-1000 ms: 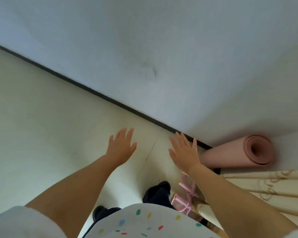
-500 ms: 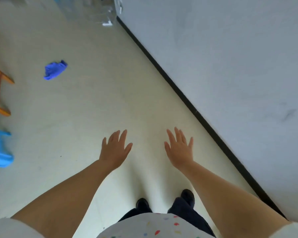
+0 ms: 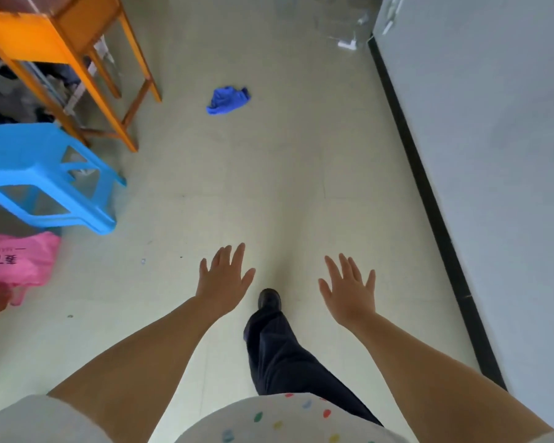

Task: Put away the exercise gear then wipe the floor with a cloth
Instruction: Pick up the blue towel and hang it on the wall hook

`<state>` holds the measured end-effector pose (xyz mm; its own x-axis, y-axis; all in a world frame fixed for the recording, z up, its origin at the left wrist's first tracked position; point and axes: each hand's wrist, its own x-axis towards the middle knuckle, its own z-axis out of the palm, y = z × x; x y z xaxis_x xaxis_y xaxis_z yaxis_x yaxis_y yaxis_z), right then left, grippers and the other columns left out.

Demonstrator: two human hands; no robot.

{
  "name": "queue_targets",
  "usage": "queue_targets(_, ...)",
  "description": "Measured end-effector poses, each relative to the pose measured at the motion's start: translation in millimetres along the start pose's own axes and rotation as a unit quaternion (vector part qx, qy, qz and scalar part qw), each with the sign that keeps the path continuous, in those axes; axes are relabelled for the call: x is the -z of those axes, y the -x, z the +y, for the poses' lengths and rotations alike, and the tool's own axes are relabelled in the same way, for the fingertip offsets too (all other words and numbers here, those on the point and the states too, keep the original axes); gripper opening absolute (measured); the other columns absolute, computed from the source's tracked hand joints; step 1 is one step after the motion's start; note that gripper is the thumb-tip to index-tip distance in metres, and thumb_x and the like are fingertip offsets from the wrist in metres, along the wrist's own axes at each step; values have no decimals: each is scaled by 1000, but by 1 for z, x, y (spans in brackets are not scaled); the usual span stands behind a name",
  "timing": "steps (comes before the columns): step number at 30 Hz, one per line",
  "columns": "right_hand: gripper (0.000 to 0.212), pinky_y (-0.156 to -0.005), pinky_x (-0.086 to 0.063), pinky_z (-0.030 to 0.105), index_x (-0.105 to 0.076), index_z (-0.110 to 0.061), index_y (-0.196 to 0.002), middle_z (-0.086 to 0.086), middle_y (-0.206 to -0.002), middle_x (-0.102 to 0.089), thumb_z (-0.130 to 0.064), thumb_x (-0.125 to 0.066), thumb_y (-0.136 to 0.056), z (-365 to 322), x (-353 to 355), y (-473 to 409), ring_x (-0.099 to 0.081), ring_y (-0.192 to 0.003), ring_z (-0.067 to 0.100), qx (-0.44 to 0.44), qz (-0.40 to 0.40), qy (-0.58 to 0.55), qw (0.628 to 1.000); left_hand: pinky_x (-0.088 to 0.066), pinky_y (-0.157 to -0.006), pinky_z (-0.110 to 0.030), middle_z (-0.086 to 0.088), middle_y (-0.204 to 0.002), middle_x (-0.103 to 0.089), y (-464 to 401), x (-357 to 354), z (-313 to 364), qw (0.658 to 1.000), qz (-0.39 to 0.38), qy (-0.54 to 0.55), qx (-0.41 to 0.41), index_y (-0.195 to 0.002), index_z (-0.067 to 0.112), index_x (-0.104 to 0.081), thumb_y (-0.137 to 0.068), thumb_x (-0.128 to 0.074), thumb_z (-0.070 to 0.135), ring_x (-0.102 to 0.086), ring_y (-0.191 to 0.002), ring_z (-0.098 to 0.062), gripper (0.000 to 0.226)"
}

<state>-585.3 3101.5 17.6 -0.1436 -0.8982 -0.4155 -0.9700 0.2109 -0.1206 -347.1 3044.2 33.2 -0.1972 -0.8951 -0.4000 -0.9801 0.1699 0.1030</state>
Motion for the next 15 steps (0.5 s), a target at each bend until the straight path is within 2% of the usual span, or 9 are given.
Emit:
queue_targets(6,56,-117,3,55,1,-29,-152,2,-161,4,-47,-14,-101,-42,56,-150,6,-148,20,33,-25,13,999,-12,-118,-45,-7,-159,-10,-133,61,-35,1000,0,9,24,-152,19,1,-101,-19,46,-9,-147,-19,61)
queue_targets(11,56,-117,3,53,0,-29,-152,1,-161,3,-46,-16,-101,-96,120,-256,4,-148,19,96,-17,23,995,-12,-118,-46,-8,-158,-11,-223,117,-63,999,15,12,48,-152,19,-1,-101,-20,45,-11,-146,-21,61)
queue_targets(15,56,-117,3,53,-2,-30,-152,0,-161,2,-45,-17,-101,-131,159,-330,3,-148,17,120,-15,18,993,-10,-118,-45,-6,-159,-8,-285,147,-80,998,-9,18,67,-152,20,2,-101,-18,45,-8,-147,-20,61)
